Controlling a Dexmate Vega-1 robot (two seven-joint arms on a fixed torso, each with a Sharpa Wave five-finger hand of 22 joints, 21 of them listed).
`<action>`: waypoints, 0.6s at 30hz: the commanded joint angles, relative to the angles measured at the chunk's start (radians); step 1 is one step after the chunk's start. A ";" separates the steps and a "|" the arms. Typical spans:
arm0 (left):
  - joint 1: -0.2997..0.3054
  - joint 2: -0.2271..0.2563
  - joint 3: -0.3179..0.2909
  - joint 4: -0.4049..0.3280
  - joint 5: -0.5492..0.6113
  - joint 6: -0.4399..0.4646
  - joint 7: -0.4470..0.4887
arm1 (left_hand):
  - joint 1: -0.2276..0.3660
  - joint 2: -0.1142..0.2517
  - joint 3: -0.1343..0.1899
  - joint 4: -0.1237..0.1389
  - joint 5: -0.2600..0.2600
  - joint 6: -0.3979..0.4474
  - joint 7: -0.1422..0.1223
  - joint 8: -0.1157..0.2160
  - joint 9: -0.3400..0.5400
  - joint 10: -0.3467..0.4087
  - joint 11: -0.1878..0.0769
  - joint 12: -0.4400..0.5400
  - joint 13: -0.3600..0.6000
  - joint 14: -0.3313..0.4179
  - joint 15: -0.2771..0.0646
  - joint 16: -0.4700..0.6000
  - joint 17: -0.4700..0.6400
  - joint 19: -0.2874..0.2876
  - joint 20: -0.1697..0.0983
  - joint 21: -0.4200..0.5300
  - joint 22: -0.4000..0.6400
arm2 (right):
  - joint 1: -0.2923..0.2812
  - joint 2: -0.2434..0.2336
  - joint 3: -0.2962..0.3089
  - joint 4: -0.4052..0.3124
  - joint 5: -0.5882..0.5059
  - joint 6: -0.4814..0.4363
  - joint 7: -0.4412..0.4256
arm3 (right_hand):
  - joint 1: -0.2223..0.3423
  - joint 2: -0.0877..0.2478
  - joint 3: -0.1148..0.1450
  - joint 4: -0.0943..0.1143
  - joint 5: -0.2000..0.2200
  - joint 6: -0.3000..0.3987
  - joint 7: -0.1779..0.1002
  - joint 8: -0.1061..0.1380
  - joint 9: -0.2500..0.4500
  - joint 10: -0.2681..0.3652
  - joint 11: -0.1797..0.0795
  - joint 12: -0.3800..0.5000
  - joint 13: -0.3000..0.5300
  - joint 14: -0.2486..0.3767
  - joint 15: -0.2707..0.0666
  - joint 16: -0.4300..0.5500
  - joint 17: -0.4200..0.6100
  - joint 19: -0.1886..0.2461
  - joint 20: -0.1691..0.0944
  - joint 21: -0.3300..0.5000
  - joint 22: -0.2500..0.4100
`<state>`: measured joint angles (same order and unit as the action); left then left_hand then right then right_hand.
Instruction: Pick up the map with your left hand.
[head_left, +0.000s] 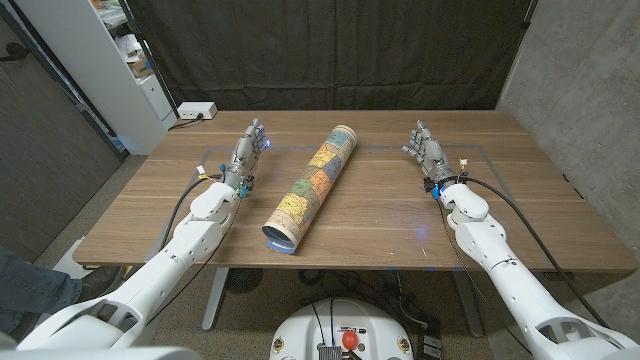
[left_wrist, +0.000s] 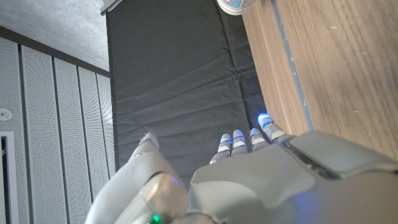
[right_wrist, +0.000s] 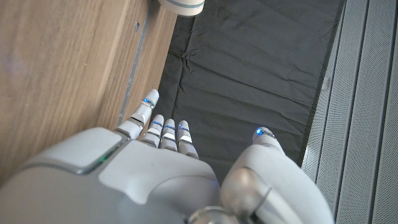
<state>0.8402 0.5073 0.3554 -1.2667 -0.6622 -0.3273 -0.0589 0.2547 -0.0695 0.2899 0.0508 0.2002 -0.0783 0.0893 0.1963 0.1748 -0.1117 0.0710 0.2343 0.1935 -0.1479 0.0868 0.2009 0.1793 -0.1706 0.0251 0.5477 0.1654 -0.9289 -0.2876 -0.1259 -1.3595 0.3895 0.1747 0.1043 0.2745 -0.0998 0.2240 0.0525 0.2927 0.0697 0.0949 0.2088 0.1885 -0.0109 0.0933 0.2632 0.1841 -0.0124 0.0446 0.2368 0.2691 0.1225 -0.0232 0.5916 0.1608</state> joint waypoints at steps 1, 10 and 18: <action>-0.003 0.007 -0.005 0.000 0.006 -0.024 -0.015 | 0.010 0.002 0.007 -0.005 0.005 0.010 0.001 0.005 0.005 0.005 -0.004 0.005 0.002 0.002 -0.003 0.008 0.003 -0.109 0.005 -0.004 0.004 | -0.020 0.061 0.064 -0.022 -0.070 -0.024 0.028 | 0.008 0.007 0.003 0.001 0.008 0.000 0.009 0.001 0.002 0.001 0.007 -0.004 0.003 -0.005 0.008 0.002 0.001 0.004 0.008 -0.004 0.004; -0.002 0.016 0.003 0.004 0.061 -0.078 0.000 | 0.016 0.007 0.009 -0.009 0.005 0.014 -0.003 0.005 0.005 0.007 -0.007 0.004 0.002 0.004 -0.005 0.007 0.003 -0.113 0.007 -0.011 0.004 | -0.030 0.078 0.079 -0.040 -0.106 -0.029 0.022 | 0.009 0.008 0.002 0.001 0.009 0.003 0.008 0.001 0.002 0.004 0.008 -0.007 0.003 -0.003 0.010 0.001 -0.001 0.005 0.008 -0.009 0.004; -0.017 0.011 0.014 0.039 0.119 -0.143 0.025 | 0.024 0.012 0.012 -0.015 0.005 0.036 -0.011 0.011 0.005 0.023 -0.014 0.007 0.001 0.020 -0.013 0.010 0.003 -0.109 0.006 -0.020 0.005 | -0.036 0.083 0.080 -0.048 -0.131 -0.028 0.007 | 0.010 0.010 0.002 -0.001 0.010 0.004 0.006 0.000 0.002 0.008 0.008 -0.010 0.003 -0.002 0.009 0.001 -0.003 0.007 0.009 -0.014 0.004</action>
<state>0.8365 0.5193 0.3579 -1.2578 -0.5995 -0.4049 -0.0520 0.2681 -0.0560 0.2994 0.0412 0.2001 -0.0512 0.0769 0.2003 0.1747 -0.0953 0.0548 0.2343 0.1933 -0.1349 0.0738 0.2008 0.1792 -0.1706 0.0251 0.5284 0.1652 -0.9556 -0.2213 -0.0582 -1.3945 0.2936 0.1504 0.1217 0.2812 -0.0930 0.2240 0.0525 0.2927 0.0697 0.0948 0.2088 0.1884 -0.0054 0.0986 0.2554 0.1839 -0.0125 0.0445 0.2367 0.2646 0.1279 -0.0177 0.5805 0.1607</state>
